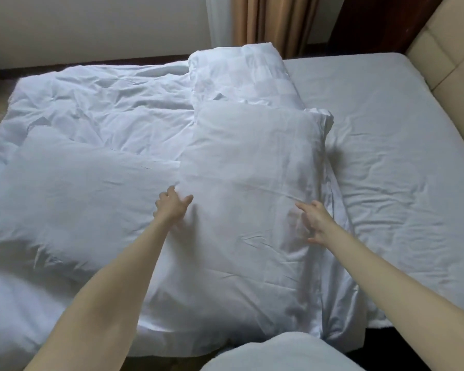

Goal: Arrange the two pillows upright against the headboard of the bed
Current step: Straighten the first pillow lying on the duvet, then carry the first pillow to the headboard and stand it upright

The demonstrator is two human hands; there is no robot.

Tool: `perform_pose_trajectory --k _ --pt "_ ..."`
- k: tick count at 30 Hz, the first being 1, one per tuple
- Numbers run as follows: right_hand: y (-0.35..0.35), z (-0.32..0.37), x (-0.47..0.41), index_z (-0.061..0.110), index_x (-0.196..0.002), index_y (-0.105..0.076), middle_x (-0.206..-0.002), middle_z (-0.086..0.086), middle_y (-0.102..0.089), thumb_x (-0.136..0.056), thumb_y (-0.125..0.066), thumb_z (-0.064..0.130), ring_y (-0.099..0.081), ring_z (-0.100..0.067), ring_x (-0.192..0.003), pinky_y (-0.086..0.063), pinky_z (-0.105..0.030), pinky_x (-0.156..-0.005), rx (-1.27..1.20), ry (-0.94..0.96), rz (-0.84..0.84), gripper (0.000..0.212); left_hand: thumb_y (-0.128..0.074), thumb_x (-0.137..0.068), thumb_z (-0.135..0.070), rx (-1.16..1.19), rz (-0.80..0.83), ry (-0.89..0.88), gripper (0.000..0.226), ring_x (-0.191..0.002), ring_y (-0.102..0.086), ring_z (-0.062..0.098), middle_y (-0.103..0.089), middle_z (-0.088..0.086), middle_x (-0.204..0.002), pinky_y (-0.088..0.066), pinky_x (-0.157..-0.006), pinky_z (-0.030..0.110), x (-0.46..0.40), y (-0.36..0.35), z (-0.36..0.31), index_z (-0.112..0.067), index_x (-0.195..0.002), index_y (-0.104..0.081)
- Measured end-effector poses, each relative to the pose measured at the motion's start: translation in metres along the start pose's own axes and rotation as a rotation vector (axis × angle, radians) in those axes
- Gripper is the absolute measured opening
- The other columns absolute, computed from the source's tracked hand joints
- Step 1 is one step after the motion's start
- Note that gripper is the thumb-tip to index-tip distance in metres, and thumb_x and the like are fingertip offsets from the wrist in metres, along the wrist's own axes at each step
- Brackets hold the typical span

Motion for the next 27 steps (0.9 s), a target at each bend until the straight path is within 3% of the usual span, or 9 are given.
perform_pose_trajectory --k 5,6,8,10,14,18,21,23,27 --pt "-0.007 0.014 -0.018 0.033 -0.149 -0.016 -0.153 -0.004 -0.033 -0.087 -0.062 0.030 -0.047 -0.033 -0.129 -0.057 -0.036 -0.068 -0.059 0.051 -0.037 0.077 -0.052 -0.087 -0.058 -0.033 0.098 -0.014 0.087 -0.139 -0.025 0.041 -0.027 0.024 -0.151 -0.023 -0.112 0.051 -0.037 -0.009 0.010 -0.011 -0.151 -0.015" --pt "-0.008 0.018 -0.023 0.033 -0.150 -0.016 -0.153 -0.004 -0.034 -0.086 -0.063 0.029 -0.048 -0.034 -0.128 -0.058 -0.038 -0.069 -0.077 0.067 -0.051 0.080 -0.052 -0.086 -0.059 -0.027 0.112 -0.019 0.089 -0.139 -0.025 0.041 -0.027 0.024 -0.152 -0.023 -0.112 0.051 -0.041 -0.012 0.009 -0.011 -0.151 -0.014" --pt "-0.006 0.025 -0.033 0.029 -0.150 -0.013 -0.153 -0.006 -0.033 -0.083 -0.068 0.025 -0.046 -0.031 -0.130 -0.051 -0.048 -0.094 -0.101 0.102 -0.095 0.088 -0.055 -0.084 -0.060 0.029 0.126 -0.021 0.092 -0.140 -0.025 0.039 -0.027 0.022 -0.152 -0.023 -0.113 0.051 -0.049 -0.017 0.004 -0.011 -0.151 -0.014" --pt "-0.005 0.028 -0.044 0.027 -0.151 -0.010 -0.154 -0.006 -0.032 -0.080 -0.071 0.023 -0.046 -0.026 -0.131 -0.041 -0.047 -0.107 -0.133 0.109 -0.103 0.094 -0.060 -0.079 -0.062 0.119 0.130 -0.020 0.096 -0.138 -0.031 0.037 -0.033 0.020 -0.150 -0.027 -0.112 0.052 -0.058 -0.019 -0.001 -0.011 -0.149 -0.019" --pt "-0.002 0.026 -0.058 0.025 -0.151 -0.012 -0.154 -0.005 -0.030 -0.077 -0.074 0.024 -0.044 -0.024 -0.132 -0.037 -0.037 -0.109 -0.151 0.097 -0.140 0.097 -0.059 -0.061 -0.067 0.254 0.132 -0.018 0.102 -0.132 -0.042 0.033 -0.045 0.015 -0.143 -0.034 -0.109 0.051 -0.066 -0.026 -0.010 -0.010 -0.142 -0.033" --pt "-0.016 0.015 -0.070 0.011 -0.151 -0.007 -0.152 -0.009 -0.034 -0.077 -0.075 0.032 -0.043 -0.025 -0.133 -0.037 -0.044 -0.111 -0.195 0.067 -0.143 0.103 -0.070 -0.057 -0.066 0.420 0.162 0.007 0.106 -0.128 -0.050 0.026 -0.051 0.006 -0.140 -0.038 -0.109 0.045 -0.072 -0.041 -0.011 -0.014 -0.142 -0.034" --pt "-0.025 0.014 -0.078 0.001 -0.144 -0.019 -0.146 -0.012 -0.040 -0.076 -0.076 0.033 -0.047 -0.026 -0.129 -0.039 -0.044 -0.109 -0.196 0.047 -0.159 0.095 -0.077 -0.058 -0.060 0.496 0.201 0.021 0.092 -0.117 -0.060 0.019 -0.063 0.000 -0.127 -0.048 -0.101 0.035 -0.079 -0.050 -0.015 -0.017 -0.134 -0.049" --pt "-0.027 0.015 -0.083 -0.002 -0.142 -0.021 -0.146 -0.013 -0.040 -0.078 -0.075 0.034 -0.045 -0.026 -0.130 -0.038 -0.042 -0.109 -0.185 0.029 -0.172 0.092 -0.079 -0.060 -0.053 0.521 0.209 -0.024 0.072 -0.106 -0.066 0.010 -0.071 -0.010 -0.110 -0.053 -0.086 0.020 -0.080 -0.054 -0.021 -0.019 -0.121 -0.063" --pt "-0.027 0.016 -0.091 -0.008 -0.131 -0.040 -0.133 -0.018 -0.054 -0.079 -0.075 0.024 -0.057 -0.027 -0.118 -0.045 -0.040 -0.102 -0.235 0.033 -0.187 0.069 -0.081 -0.058 -0.049 0.566 0.238 -0.004 0.055 -0.097 -0.070 0.011 -0.076 -0.007 -0.102 -0.053 -0.094 0.037 -0.085 -0.064 -0.023 -0.019 -0.104 -0.074"
Point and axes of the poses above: each hand's wrist, its own x-axis away from the middle knuckle, its own y-axis out of the back of the hand, z = x × y, the point moved 7 cm from there along -x, towards the middle knuckle
